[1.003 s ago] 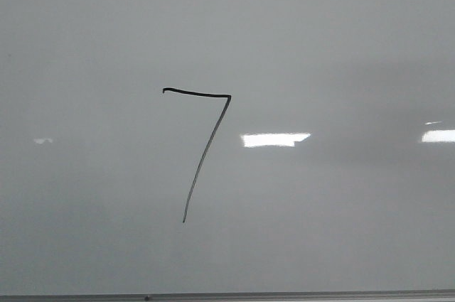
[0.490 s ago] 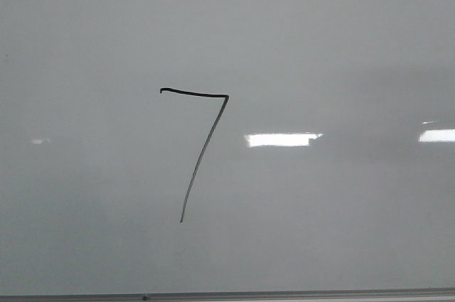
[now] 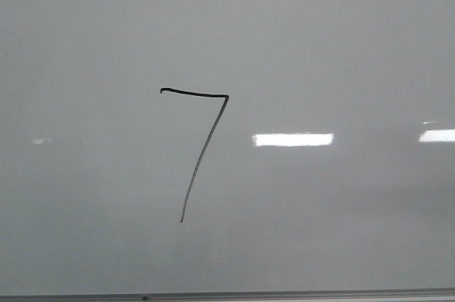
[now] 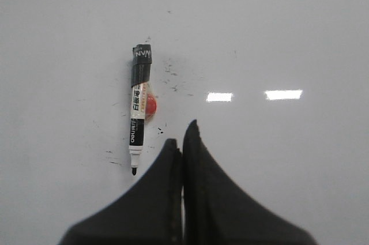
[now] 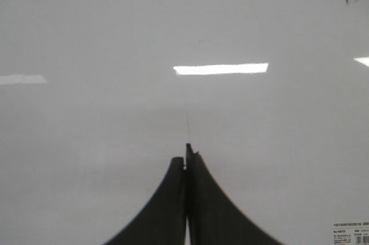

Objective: Write number 7 on whiteboard

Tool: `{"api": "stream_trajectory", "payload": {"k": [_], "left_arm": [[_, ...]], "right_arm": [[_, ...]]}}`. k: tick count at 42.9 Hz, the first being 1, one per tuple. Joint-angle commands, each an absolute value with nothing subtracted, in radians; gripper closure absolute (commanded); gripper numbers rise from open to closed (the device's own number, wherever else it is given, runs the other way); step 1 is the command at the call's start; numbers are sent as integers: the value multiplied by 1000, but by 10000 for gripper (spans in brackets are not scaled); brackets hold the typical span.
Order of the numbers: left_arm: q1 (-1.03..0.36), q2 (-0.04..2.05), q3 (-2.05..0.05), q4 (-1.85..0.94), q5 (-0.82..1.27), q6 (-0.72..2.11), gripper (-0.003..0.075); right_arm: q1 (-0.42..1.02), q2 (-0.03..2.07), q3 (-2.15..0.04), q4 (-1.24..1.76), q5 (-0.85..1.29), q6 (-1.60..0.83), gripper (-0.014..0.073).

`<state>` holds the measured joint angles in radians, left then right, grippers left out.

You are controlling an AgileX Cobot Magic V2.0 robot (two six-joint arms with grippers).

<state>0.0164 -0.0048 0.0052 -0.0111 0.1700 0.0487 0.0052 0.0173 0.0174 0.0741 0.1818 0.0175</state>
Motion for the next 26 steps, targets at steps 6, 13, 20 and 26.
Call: {"api": "stream_trajectory", "payload": {"k": [6, 13, 20, 26], "left_arm": [[18, -19, 9, -12, 78, 40, 741], [18, -19, 9, -12, 78, 40, 741], [18, -19, 9, -12, 78, 40, 741], [18, -19, 9, -12, 78, 40, 741]], "right_arm": [[-2, -30, 23, 59, 164, 22, 662], [-2, -30, 23, 59, 177, 22, 662], [-2, -29, 23, 59, 177, 22, 662], [-2, -29, 23, 59, 177, 22, 662]]}}
